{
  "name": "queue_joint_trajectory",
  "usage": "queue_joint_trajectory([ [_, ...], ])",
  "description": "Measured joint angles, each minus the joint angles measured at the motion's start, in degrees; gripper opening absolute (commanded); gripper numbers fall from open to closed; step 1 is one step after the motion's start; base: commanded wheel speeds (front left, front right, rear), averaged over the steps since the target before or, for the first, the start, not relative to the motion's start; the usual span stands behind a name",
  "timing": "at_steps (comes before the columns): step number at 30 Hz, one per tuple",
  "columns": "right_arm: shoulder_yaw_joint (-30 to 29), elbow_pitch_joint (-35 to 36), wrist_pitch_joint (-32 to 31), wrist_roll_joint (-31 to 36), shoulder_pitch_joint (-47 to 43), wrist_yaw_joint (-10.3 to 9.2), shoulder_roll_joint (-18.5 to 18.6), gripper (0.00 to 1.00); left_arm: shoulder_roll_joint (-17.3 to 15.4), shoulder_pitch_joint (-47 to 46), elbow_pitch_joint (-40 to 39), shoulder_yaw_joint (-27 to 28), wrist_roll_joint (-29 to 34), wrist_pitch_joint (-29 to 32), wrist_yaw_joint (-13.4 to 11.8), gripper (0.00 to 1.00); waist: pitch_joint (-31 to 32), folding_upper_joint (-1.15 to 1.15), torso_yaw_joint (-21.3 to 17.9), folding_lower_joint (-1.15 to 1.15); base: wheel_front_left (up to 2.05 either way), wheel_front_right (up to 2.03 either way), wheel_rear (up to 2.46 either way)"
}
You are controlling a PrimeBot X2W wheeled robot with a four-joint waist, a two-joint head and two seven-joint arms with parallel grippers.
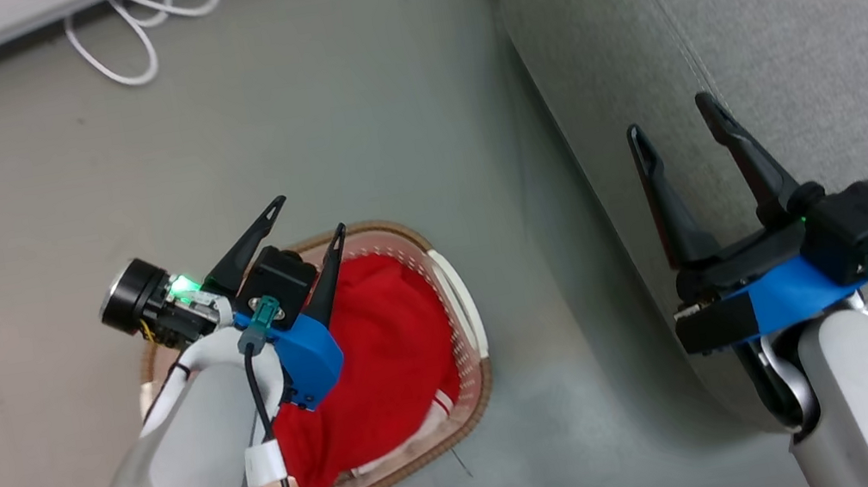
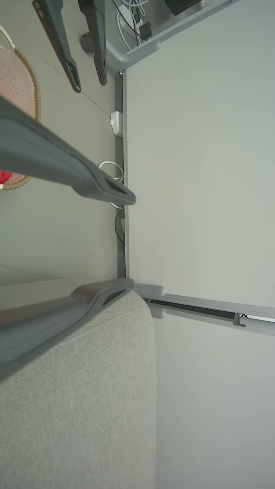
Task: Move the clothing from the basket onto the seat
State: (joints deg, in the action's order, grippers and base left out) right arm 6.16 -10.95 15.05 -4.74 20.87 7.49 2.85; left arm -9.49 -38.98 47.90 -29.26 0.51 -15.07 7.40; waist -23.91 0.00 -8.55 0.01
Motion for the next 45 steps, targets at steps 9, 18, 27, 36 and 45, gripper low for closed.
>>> queue_joint_trajectory([
  [9, 0.70, 2.47, 0.00, -0.98, 4.40, 0.00, 0.01, 1.00, -1.03, -9.79, 12.52, -14.78, -1.76, 0.11, 0.00, 1.00, -9.48, 0.00, -3.88, 0.00, 0.00, 0.00, 0.00],
  [18, 0.56, 4.70, 0.00, -2.05, 7.30, 0.00, 0.01, 1.00, -2.08, -16.76, 21.60, -25.93, -5.72, 4.03, 0.01, 1.00, -18.66, 0.00, -6.68, 0.00, 0.00, 0.00, 0.00],
  [27, 0.23, 5.57, 0.00, -2.52, 8.25, 0.00, 0.01, 1.00, -3.80, -19.07, 24.74, -29.66, -11.60, 12.28, 0.01, 1.00, -24.64, 0.00, -7.35, 0.00, 0.00, 0.00, 0.00],
  [36, 0.22, 5.55, 0.00, -2.90, 8.41, 0.00, 0.01, 1.00, -3.87, -19.68, 25.54, -26.80, -17.35, 18.01, -0.40, 1.00, -25.15, 0.00, -6.03, 0.00, 0.00, 0.00, 0.00],
  [45, 0.16, 5.89, 0.00, -3.10, 8.81, 0.00, 0.01, 1.00, -3.38, -18.96, 25.84, -18.47, -27.48, 25.84, -1.05, 1.00, -25.92, 0.00, -5.58, -0.01, 0.00, 0.00, 0.00],
])
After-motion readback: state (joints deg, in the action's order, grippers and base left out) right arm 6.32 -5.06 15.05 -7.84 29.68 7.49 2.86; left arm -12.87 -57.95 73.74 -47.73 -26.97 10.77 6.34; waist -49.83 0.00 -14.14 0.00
